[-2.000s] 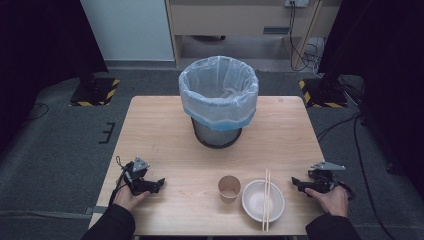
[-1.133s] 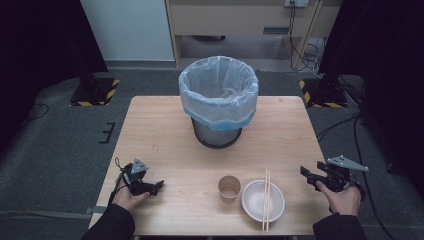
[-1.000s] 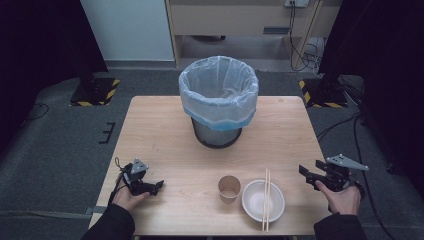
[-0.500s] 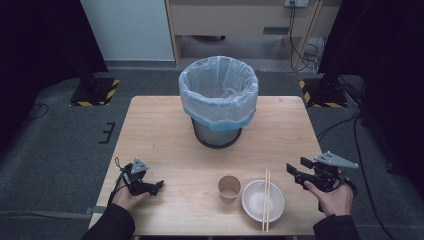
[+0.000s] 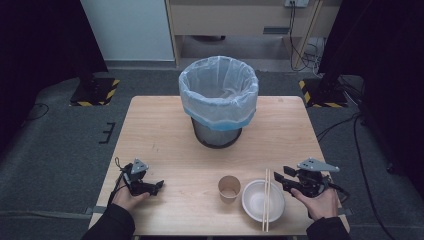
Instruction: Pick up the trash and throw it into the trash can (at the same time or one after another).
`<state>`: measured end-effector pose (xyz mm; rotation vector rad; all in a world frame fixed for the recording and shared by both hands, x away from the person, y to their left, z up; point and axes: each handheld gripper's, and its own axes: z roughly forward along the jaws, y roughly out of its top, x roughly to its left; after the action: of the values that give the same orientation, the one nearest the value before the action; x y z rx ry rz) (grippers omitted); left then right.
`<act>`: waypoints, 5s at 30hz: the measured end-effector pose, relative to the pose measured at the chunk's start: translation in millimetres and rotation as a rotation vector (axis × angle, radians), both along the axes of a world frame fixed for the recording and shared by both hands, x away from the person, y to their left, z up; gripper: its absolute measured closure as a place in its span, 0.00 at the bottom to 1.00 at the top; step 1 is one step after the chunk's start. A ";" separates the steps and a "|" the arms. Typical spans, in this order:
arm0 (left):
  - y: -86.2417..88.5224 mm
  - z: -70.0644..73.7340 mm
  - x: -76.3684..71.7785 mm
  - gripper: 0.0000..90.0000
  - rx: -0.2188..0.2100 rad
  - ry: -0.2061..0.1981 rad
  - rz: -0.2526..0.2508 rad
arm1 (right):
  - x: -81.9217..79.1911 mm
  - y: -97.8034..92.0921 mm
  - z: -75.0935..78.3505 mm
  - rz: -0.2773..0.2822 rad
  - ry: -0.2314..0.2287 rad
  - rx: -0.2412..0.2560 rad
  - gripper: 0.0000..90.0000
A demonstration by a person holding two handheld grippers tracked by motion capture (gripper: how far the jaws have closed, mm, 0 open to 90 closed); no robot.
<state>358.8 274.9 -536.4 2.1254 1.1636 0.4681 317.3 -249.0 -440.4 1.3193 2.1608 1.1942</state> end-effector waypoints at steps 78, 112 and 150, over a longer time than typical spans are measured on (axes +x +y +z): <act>-0.1 0.1 -0.2 0.00 0.002 0.001 -0.001 | 0.7 18.0 -33.6 0.057 0.212 -0.047 0.95; -0.6 0.0 -0.1 0.00 0.001 0.000 0.001 | 26.4 -15.0 36.0 -0.098 -0.234 0.274 0.95; -0.7 0.0 -0.1 0.00 0.002 0.000 0.001 | 83.0 26.5 133.6 -0.062 -0.526 0.477 0.95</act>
<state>358.7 274.3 -536.4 2.1260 1.1644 0.4699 400.3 -222.5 -306.7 1.0555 1.5080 1.8587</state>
